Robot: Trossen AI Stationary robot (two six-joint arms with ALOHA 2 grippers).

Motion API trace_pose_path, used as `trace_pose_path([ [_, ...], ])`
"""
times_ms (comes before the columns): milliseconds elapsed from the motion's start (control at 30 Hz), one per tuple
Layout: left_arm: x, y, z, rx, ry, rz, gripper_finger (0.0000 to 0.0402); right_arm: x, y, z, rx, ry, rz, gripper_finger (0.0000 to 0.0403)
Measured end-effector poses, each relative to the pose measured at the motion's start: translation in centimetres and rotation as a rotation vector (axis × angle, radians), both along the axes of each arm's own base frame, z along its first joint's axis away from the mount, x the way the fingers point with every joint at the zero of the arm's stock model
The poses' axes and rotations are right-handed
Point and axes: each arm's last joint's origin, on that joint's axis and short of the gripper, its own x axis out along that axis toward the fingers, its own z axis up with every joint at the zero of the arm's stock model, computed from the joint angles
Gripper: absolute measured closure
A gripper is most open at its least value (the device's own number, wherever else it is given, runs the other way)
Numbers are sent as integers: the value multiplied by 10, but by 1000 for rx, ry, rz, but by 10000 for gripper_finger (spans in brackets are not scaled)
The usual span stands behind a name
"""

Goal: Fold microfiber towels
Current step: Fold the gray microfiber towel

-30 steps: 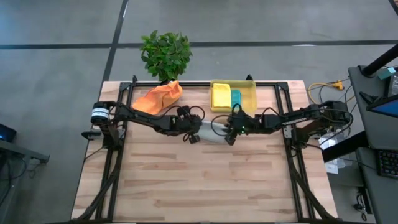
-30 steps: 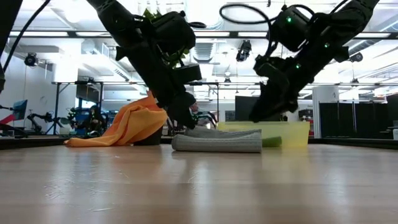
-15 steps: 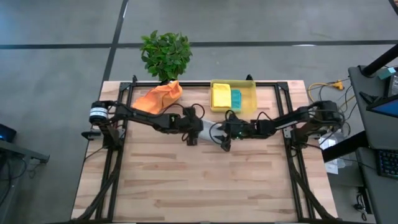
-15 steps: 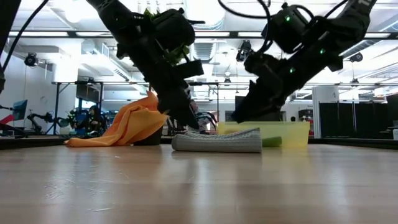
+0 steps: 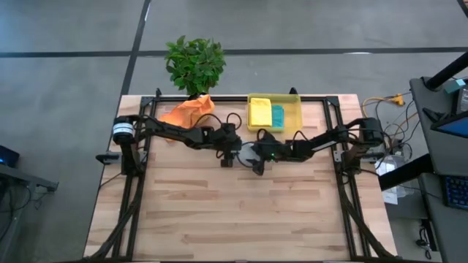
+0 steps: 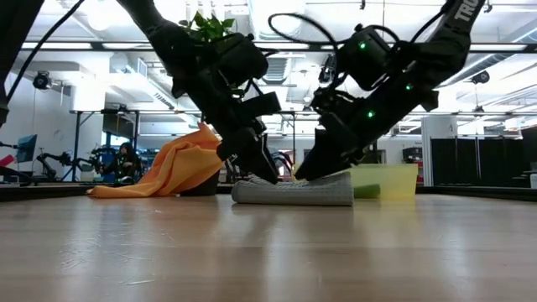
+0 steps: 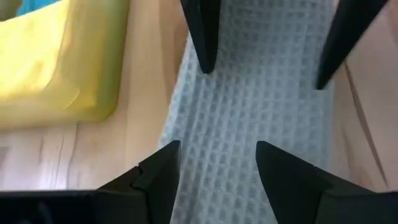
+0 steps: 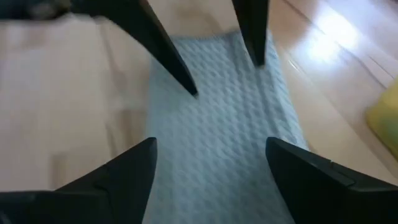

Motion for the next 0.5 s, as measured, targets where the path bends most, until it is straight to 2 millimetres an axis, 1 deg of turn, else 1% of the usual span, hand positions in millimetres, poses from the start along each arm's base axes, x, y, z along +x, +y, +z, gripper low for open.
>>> trace_pose_path([
  [67, -2, 4, -2, -24, 13, -6, 206, -1, -3, -1, 1, 37, -10, 103],
  [233, -7, 9, -7, -61, 49, -13, 206, -10, -3, -8, 11, 155, -16, 102],
  [500, -11, 11, -13, -79, 87, -2, 206, -15, -3, -4, 32, 185, -34, 102],
])
